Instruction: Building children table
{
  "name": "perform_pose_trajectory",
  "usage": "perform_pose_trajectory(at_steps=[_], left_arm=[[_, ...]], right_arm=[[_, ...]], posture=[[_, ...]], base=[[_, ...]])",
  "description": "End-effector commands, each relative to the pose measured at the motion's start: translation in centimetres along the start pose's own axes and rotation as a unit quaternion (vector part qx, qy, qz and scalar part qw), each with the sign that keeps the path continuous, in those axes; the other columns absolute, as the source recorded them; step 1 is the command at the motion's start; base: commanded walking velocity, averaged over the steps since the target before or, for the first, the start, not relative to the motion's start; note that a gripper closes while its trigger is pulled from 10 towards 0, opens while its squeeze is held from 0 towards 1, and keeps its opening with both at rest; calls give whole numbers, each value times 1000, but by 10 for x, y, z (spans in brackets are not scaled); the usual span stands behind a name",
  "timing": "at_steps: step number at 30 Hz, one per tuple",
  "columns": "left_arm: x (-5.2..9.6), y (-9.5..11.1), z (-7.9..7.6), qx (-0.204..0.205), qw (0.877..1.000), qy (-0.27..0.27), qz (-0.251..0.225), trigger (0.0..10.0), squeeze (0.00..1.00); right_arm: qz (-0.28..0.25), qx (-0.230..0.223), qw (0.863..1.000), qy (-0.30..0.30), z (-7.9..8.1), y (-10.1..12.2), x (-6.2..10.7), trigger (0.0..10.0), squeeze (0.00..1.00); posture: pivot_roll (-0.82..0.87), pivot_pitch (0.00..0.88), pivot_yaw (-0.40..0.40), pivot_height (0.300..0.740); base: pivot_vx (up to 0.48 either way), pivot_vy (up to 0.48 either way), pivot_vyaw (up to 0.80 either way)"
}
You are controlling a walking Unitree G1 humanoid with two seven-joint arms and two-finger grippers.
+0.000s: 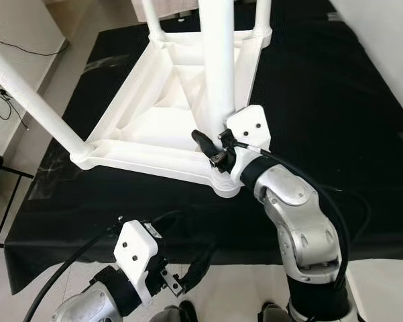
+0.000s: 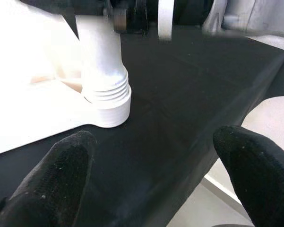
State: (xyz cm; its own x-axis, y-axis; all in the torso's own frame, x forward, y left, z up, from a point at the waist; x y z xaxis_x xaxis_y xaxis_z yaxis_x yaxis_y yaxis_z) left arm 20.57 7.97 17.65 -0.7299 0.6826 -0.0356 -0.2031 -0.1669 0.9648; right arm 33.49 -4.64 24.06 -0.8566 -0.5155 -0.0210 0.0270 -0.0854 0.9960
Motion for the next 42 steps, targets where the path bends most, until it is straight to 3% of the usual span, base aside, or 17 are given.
perform_pose_trajectory(at_steps=[1, 9, 10, 11, 12, 15, 24, 25, 27, 28, 33, 35, 37, 39, 40, 41, 42], left_arm=[[3, -6, 2, 6, 1000, 4, 12, 10000, 0], [1, -7, 2, 5, 1000, 2, 10, 10000, 0], [1, -7, 2, 5, 1000, 2, 10, 10000, 0], [1, -7, 2, 5, 1000, 2, 10, 10000, 0], [0, -7, 1, 5, 1000, 3, 9, 10000, 0], [0, -6, 0, 4, 1000, 4, 8, 10000, 0], [-1, -6, -1, 4, 1000, 6, 7, 10000, 0], [-1, -6, -2, 4, 1000, 6, 7, 10000, 0], [-1, -6, -2, 4, 1000, 6, 7, 10000, 0], [-1, -5, -2, 4, 1000, 6, 7, 10000, 0], [-1, -4, -3, 6, 1000, 8, 5, 10000, 0], [0, -4, -3, 7, 1000, 9, 6, 10000, 0], [1, -5, -4, 10, 1000, 7, 5, 10000, 0], [1, -5, -4, 10, 1000, 7, 5, 10000, 0], [1, -5, -5, 11, 1000, 6, 5, 10000, 0], [1, -5, -5, 11, 1000, 6, 5, 10000, 0], [2, -5, -4, 11, 1000, 6, 6, 10000, 0]], right_arm=[[69, -41, 997, -11, -5, -34, -2, 10000, 1000], [6, -25, 991, 132, 11, 6, -12, 10000, 1000], [5, -12, 982, 190, 17, 13, -10, 10000, 600], [5, -12, 982, 190, 17, 13, -10, 10000, 600], [11, 9, 968, 249, 21, 19, -7, 10000, 0], [26, 77, 934, 348, 24, 27, 1, 10000, 0], [48, 89, 901, 423, 20, 38, 1, 10000, 0], [53, 89, 897, 431, 20, 37, 2, 8902, 0], [53, 89, 897, 431, 20, 37, 2, 8902, 0], [60, 85, 891, 441, 18, 36, 2, 0, 0], [83, 79, 886, 449, 13, 23, 5, 0, 0], [90, 79, 890, 440, 10, 17, 5, 0, 0], [81, 18, 941, 328, -3, -3, -4, 0, 0], [81, 18, 941, 328, -3, -3, -4, 0, 0], [77, -2, 960, 270, -9, -12, -6, 0, 0], [77, -2, 960, 270, -9, -12, -6, 0, 0], [72, -23, 994, 81, -33, -29, -10, 0, 0]], posture=[[-52, 304, 152, 740], [-50, 298, 149, 740], [-48, 295, 146, 740], [-48, 295, 146, 740], [-43, 291, 142, 740], [-38, 285, 135, 740], [-32, 285, 126, 740], [-33, 281, 125, 740], [-33, 281, 125, 740], [-34, 287, 123, 740], [-38, 294, 125, 740], [-42, 294, 128, 740], [-55, 301, 127, 740], [-55, 301, 127, 740], [-55, 302, 126, 740], [-55, 302, 126, 740], [-60, 320, 130, 740]], base=[[0, 0, 0], [0, 0, 0], [0, 0, 0], [0, 0, 0], [0, 0, 0], [0, 0, 0], [0, 0, 0], [0, 0, 0], [0, 0, 0], [0, 0, 0], [0, 0, 0], [0, 0, 0], [0, 0, 0], [0, 0, 0], [0, 0, 0], [0, 0, 0], [0, 0, 0]])
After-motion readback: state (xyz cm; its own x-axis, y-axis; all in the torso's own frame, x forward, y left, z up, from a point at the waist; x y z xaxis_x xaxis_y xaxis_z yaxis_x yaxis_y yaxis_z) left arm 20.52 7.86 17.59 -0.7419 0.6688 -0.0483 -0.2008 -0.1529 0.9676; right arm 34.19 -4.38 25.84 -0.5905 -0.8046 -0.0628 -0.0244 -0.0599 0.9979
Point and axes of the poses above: a point about 5 cm out from each wrist's last joint towards the gripper, its own x axis pointing back from the gripper into the wrist, its own y axis along the axis of the wrist's last joint, z = x × y, the point moved 5 cm from there along -x, pointing out of the wrist towards the gripper, and after that the axes turned 14 degrees about -x, right-handed, at the moved point
